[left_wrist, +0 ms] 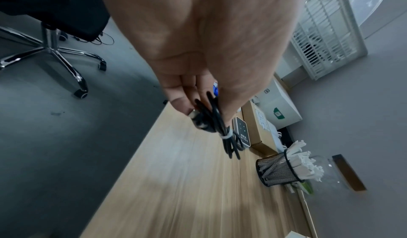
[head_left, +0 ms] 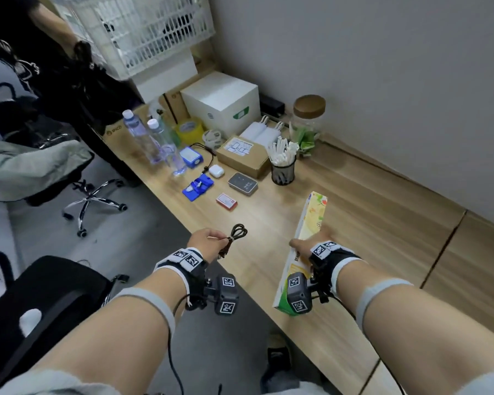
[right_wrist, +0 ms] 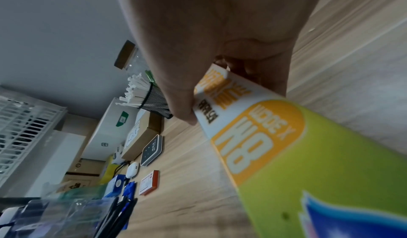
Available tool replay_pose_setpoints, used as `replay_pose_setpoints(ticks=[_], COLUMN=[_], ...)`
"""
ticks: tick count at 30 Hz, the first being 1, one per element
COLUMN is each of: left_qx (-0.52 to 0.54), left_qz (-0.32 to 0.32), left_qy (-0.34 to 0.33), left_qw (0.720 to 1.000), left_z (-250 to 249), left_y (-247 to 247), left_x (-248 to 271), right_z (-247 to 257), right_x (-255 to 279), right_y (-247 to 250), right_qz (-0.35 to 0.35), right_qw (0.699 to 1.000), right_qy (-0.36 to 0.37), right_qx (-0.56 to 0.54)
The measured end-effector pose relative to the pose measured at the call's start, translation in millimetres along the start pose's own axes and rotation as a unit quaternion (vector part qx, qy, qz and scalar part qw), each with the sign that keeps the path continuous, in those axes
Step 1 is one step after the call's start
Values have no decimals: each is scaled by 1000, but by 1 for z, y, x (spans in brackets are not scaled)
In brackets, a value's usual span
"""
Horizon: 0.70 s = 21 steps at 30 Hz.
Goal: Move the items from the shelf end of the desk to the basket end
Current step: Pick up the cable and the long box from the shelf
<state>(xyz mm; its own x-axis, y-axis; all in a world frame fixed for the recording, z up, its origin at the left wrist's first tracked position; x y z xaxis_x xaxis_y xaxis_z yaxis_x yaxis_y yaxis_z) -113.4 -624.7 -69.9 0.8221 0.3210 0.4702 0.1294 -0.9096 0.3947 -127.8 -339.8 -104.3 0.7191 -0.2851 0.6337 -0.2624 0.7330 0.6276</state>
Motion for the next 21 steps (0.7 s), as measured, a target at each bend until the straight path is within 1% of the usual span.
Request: replay_pose_setpoints(ticks=[2, 5, 7, 10, 14, 18, 21], left_qx=[19, 33, 30, 14, -13, -47, -83], left_qz=[33, 74, 107, 163, 218, 248, 273], left_qy=[27, 55, 58, 55, 37, -9, -46], left_qw=[999, 995, 992, 985, 975, 968, 957], left_z=[-4, -9, -15, -26, -34, -42, -44], left_y=[-8, -25, -38, -55, -77, -96, -108], left_x=[-24, -53, -72, -103, -151, -193, -223], right_z=[8, 11, 14, 22, 43, 62, 78], right_x=[-15, -40, -51, -62, -67, -77, -94], right_y=[-11, -22, -25, -28, -20, -18, -21], right_qz=[17, 14, 7, 1, -50, -90, -102], right_qw=[1000, 998, 996, 994, 988, 982, 978], right_qy=[-22, -59, -84, -108, -144, -165, -182], right_qx=[14, -12, -25, -14, -11, -24, -18])
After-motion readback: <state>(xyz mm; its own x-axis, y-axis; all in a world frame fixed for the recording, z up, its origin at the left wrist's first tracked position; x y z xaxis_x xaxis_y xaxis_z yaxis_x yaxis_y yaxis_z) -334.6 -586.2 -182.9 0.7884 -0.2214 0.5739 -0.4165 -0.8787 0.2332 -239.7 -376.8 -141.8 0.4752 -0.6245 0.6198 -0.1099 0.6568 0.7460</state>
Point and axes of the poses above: each hand's wrist, its own x-axis away from the middle knuckle, its own y-axis out of the back of the hand, z = x × y, the point moved 6 cm from there along -x, towards the middle knuckle, and after that the axes turned 8 degrees about x, right-handed, at the moved point
